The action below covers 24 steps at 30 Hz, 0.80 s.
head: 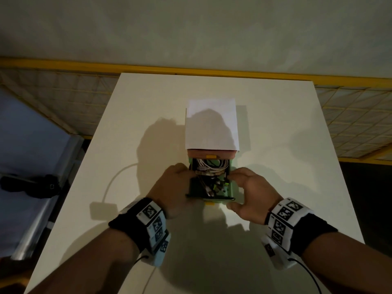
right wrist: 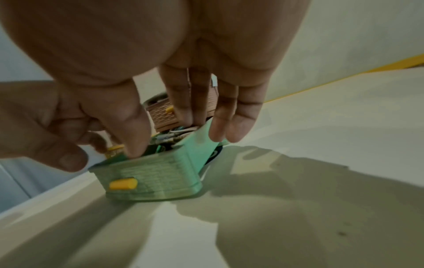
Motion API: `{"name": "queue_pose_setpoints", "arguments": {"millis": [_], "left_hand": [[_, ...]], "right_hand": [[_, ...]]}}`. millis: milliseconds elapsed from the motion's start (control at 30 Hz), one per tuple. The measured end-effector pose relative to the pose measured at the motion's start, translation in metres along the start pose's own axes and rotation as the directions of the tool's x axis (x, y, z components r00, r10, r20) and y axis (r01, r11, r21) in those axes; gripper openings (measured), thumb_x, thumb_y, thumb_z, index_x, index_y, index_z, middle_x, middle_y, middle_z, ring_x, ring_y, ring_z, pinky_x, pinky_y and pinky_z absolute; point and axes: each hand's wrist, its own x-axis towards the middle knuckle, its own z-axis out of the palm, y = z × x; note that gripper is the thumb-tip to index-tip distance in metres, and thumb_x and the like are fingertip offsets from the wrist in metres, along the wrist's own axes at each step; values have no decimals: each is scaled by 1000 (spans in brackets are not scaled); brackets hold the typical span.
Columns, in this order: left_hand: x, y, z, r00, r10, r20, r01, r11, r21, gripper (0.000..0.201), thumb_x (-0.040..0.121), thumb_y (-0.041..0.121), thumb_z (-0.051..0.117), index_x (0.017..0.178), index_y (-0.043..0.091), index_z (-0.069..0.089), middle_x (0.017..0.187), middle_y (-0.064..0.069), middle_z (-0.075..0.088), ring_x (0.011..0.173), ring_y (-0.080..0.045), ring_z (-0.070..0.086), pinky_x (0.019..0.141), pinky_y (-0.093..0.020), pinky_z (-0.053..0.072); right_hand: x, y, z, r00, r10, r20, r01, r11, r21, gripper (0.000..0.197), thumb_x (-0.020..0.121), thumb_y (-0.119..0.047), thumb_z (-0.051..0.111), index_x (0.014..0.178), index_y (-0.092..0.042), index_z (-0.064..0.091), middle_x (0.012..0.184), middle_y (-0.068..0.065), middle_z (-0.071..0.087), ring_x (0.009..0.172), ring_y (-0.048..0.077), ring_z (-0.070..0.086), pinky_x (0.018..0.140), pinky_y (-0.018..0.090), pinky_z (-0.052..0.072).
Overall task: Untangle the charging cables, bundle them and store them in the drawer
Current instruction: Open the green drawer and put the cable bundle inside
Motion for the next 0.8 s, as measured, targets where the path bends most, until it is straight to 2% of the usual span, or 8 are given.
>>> {"name": "queue_pose_setpoints", "arguments": {"millis": [100, 167, 300, 433, 500, 600, 700, 800], "left_hand": [[2, -10, 0, 984, -172, 45, 173, 985, -15, 112, 59, 32, 90, 149, 15, 25, 145, -5, 32, 126, -25, 47, 96, -36, 48], [8, -13, 7, 984, -172, 36, 175, 979, -102, 115, 62, 29, 89, 152, 16, 18, 152, -5, 28, 129, -26, 48, 97, -33, 46], [13, -13, 18, 998, 4, -63, -13, 990, -138, 88, 73, 22, 75, 148, 32, 31, 147, -1, 45, 125, -25, 54, 99, -28, 43], [16, -21, 23, 996, 60, 61, -63, 997, 41, 93, 80, 31, 70, 156, 26, 16, 152, -9, 32, 129, -30, 49, 103, -33, 44], [18, -22, 22, 994, 40, 99, -49, 995, 88, 93, 85, 35, 67, 157, 20, 12, 156, -9, 24, 131, -30, 47, 104, -31, 41], [20, -22, 17, 997, 39, 62, -43, 997, 70, 85, 89, 34, 64, 157, 14, 16, 156, -9, 25, 131, -29, 47, 105, -30, 40], [21, -19, 12, 999, 10, -42, -12, 999, -44, 79, 86, 27, 70, 152, 14, 29, 147, -7, 40, 120, -28, 56, 95, -29, 44], [24, -17, 9, 977, -178, -113, 144, 955, -261, 101, 70, 31, 85, 150, 22, 24, 140, 3, 42, 105, -19, 59, 82, -29, 48]], "right_hand": [[3, 6, 0, 994, 105, 13, -106, 994, 4, 112, 53, -47, 88, 144, -22, 28, 136, -6, 34, 115, 14, 49, 98, 27, 46], [10, 6, 3, 992, 123, -4, -123, 992, -28, 116, 48, -49, 88, 142, -24, 25, 136, -5, 34, 121, 19, 48, 100, 35, 47], [19, 0, 5, 994, 94, -48, -92, 995, 34, 105, 55, -41, 86, 142, -28, 27, 138, -6, 40, 120, 21, 52, 97, 36, 49], [21, 2, 7, 999, 44, 2, -44, 999, -22, 113, 63, -45, 81, 152, -38, 12, 156, -10, 25, 132, 24, 45, 105, 38, 45], [23, 5, 10, 998, 56, 28, -54, 997, -51, 108, 66, -49, 78, 152, -37, 14, 158, -8, 23, 135, 26, 42, 107, 39, 44], [28, 7, 12, 999, 51, 6, -50, 997, -62, 90, 69, -53, 73, 147, -32, 33, 151, -5, 35, 134, 24, 44, 107, 37, 44], [30, 5, 8, 995, 81, -63, -82, 997, -2, 70, 74, -42, 76, 137, -29, 47, 139, -7, 49, 125, 19, 51, 104, 27, 42], [31, 1, 1, 976, 194, -102, -178, 973, 148, 69, 65, -36, 84, 117, -33, 40, 113, -10, 59, 108, 16, 59, 88, 28, 49]]}}
